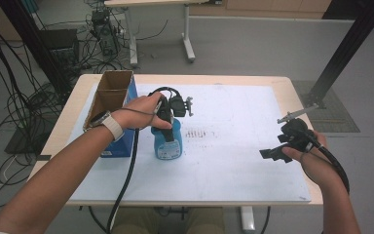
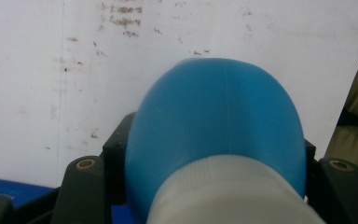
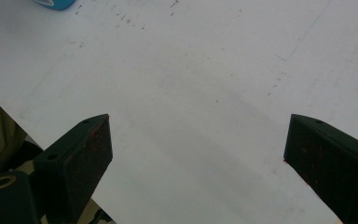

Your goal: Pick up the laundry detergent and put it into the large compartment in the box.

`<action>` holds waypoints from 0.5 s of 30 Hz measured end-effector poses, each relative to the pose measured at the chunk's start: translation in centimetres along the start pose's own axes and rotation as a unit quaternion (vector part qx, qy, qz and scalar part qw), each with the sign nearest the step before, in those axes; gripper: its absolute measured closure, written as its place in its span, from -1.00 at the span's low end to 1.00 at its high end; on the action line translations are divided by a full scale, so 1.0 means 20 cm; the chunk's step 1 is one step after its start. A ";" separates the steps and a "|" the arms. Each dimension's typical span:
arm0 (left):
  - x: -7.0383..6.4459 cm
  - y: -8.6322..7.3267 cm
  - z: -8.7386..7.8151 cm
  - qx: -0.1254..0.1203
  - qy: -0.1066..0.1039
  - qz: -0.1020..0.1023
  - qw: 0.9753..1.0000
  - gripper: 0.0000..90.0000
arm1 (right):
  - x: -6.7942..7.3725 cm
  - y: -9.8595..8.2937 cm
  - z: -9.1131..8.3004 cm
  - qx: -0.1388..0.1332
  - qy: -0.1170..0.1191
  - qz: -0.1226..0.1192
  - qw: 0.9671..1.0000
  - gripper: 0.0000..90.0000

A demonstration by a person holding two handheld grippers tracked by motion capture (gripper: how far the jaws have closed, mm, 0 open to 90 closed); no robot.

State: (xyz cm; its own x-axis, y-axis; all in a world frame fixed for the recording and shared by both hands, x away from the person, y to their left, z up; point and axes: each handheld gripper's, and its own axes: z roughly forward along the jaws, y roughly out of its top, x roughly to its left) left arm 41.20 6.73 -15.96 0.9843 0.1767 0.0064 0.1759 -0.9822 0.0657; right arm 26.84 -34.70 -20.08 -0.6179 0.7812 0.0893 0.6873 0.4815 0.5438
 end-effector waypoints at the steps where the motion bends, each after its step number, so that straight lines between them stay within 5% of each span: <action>1: 0.00 0.00 0.00 0.001 0.000 0.001 1.000 -0.13 | 0.00 0.00 0.00 0.000 0.000 0.000 1.000 -0.83; 15: 0.00 0.00 0.00 0.000 0.001 0.000 1.000 -0.13 | 0.00 0.00 -0.01 -0.001 0.000 0.001 1.000 -0.83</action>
State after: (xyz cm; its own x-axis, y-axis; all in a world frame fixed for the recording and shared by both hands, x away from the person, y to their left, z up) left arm 41.16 6.74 -15.95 0.9842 0.1770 0.0077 0.1761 -0.9822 0.0654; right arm 26.73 -34.73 -20.02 -0.6167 0.7821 0.0892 0.6876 0.4801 0.5447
